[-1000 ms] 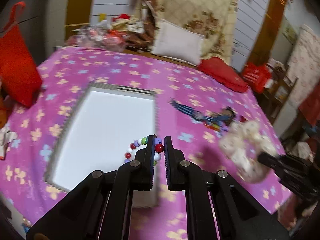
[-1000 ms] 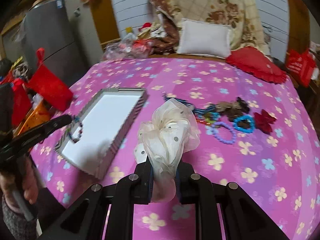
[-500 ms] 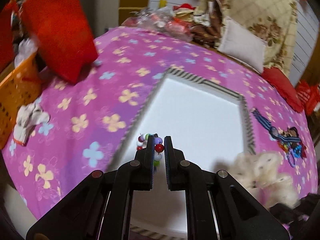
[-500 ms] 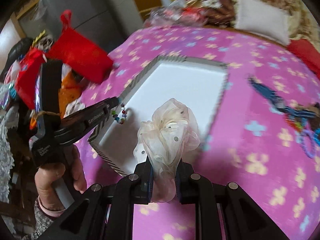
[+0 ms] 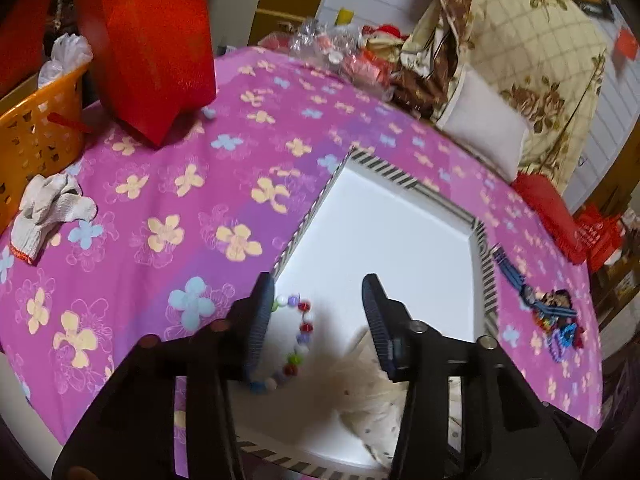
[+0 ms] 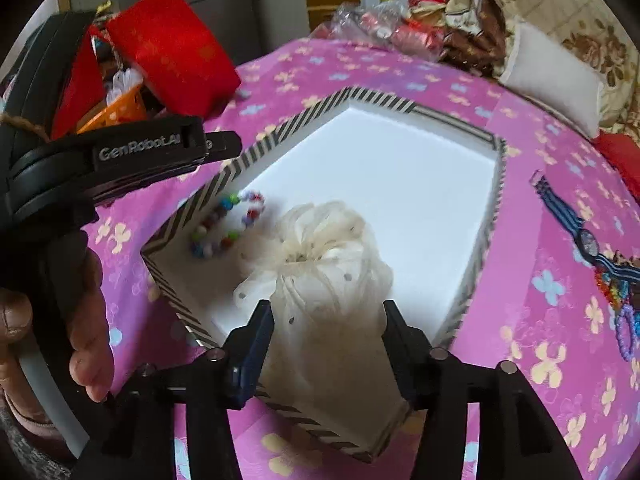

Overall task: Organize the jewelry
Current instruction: 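Carry the bracelet into the white box and open the left gripper while the right releases the scrunchie there, then grasp the blue striped-strap watch by its face with the left gripper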

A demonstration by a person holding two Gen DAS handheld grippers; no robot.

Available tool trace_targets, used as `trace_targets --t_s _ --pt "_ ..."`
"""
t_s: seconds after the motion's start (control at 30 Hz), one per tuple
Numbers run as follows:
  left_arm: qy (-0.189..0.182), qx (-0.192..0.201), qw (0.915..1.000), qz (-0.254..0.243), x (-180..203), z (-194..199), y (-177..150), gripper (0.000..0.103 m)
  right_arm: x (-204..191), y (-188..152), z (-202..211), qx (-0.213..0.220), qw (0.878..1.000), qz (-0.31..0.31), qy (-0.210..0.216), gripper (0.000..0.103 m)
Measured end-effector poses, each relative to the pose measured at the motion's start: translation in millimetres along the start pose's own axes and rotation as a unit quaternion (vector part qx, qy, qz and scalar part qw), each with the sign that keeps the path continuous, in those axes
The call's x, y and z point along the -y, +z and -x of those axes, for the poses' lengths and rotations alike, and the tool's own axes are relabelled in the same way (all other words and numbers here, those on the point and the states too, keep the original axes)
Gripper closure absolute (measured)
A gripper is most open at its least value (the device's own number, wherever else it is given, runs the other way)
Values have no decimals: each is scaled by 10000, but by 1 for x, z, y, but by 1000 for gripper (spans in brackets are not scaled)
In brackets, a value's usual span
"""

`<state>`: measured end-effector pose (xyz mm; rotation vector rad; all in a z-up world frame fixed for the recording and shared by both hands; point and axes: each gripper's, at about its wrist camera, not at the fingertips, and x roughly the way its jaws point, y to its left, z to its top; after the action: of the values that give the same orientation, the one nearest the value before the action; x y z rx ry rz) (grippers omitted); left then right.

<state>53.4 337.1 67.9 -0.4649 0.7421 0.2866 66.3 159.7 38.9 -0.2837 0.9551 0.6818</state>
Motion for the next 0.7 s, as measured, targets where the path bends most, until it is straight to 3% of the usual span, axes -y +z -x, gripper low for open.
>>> trace_targets --t_s 0.2,0.4,0.53,0.7 --pt "-33 27 10000 -14 10 7 -2 56 30 -16 34 208 9992 -343 -72 50" --pt "-135 100 9995 -274 33 17 -11 55 104 -58 78 400 9917 -1083 -573 49" --pt "-472 94 9964 -693 69 30 -26 55 166 -91 103 512 9764 -1765 -1138 49" --pt "-994 -284 9871 -1227 126 37 -43 55 230 -119 128 702 9523 -2592 -1448 49"
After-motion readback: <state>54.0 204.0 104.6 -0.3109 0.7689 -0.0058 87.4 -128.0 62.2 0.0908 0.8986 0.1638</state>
